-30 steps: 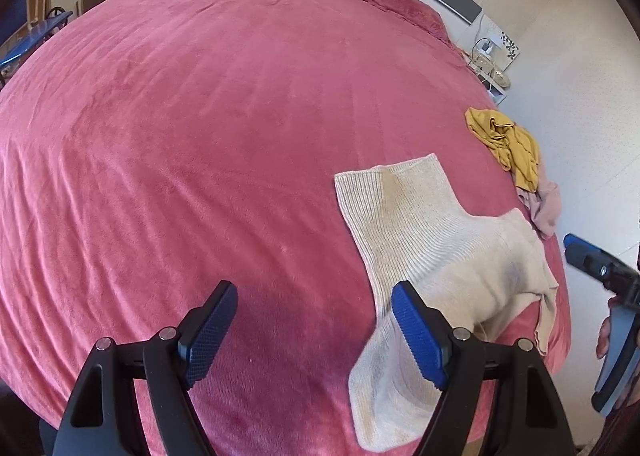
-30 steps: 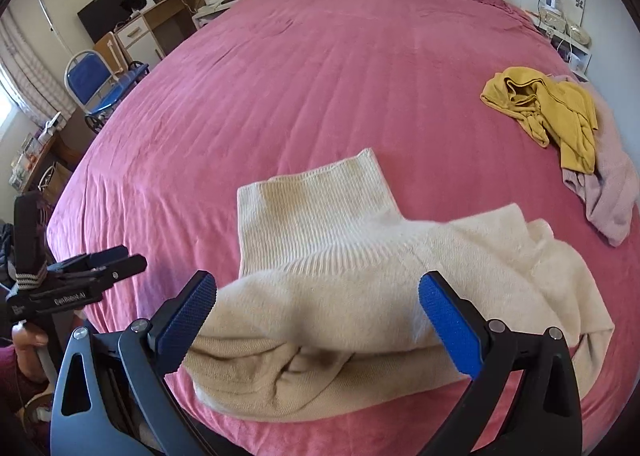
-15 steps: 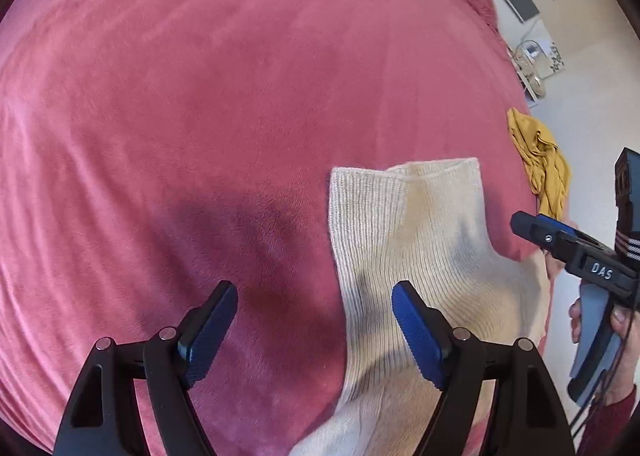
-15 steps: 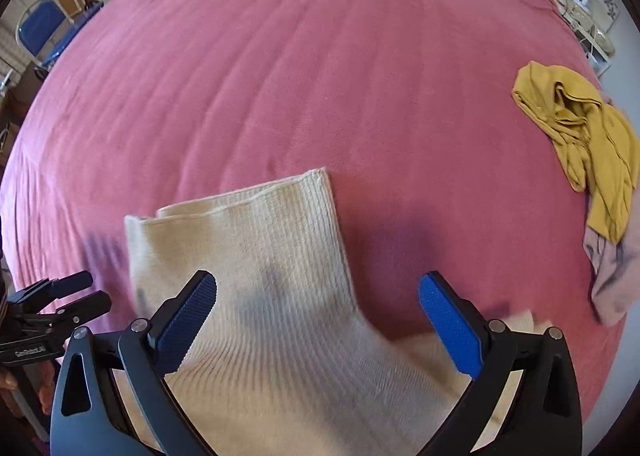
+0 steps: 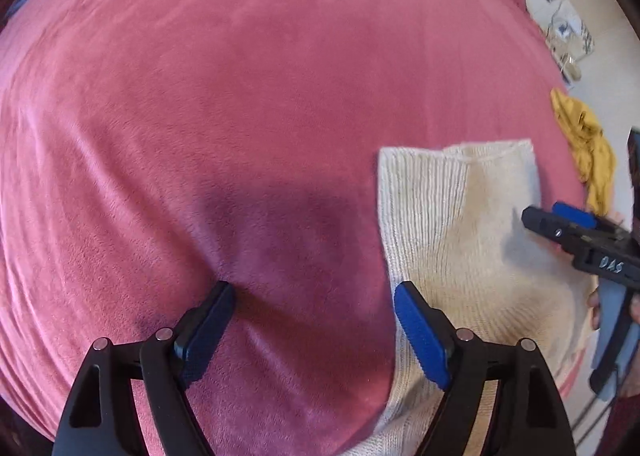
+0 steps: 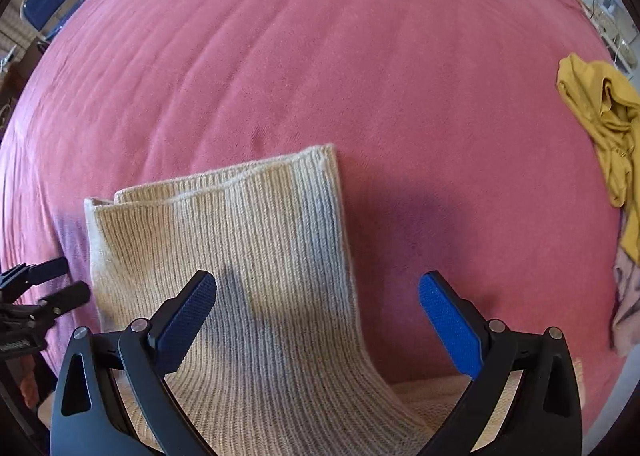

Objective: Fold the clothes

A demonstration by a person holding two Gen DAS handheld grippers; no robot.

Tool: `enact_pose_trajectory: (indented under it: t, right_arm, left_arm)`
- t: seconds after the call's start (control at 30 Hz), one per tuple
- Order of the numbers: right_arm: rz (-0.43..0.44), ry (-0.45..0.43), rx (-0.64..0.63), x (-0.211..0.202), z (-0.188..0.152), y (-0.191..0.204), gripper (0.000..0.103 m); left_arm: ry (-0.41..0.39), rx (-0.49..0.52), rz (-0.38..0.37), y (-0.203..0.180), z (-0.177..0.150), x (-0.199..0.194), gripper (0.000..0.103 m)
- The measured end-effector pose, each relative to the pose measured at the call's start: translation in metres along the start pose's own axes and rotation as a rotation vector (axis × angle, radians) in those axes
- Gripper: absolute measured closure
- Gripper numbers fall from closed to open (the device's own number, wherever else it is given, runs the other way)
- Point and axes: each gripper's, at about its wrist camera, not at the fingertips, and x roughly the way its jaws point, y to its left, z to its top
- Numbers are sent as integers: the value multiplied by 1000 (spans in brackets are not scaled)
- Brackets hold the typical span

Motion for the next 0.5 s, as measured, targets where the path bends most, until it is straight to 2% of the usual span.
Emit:
enact_pose_trajectory:
  t: [0.07,0.17,0.2,0.23,0.3,0.33,0.4,0.5]
  right_arm:
    - [3,3,2,4,-3,-1,0]
    - [-54,43,-28,15,-4,3,1]
    - [-59,26,-31,12,-4,6,12]
    - [-61,8,-34,9,-3,8,25]
    - [-51,-31,-33,1,-2,12,88]
    - [-66,-49,-47,-3,-2,15,91]
    - [-66,-53,-51,-5,-3,18,91]
    - [15,-111,9,-21,-6,13,91]
  left_arm:
    - [-4,40,35,-13,-1,3,19]
    - [-49,72,41,-27,-1,3,21]
    - [-71,83,40,-31,-1,3,42]
    - [-91,93,37,-34,-1,3,72]
    - [-105,80,-4,-35,2,3,90]
    - [-114,63,-29,-34,3,1,97]
    - [-149,46,-62,-31,2,-8,97]
    - [-209,43,-79,-25,-2,-29,96]
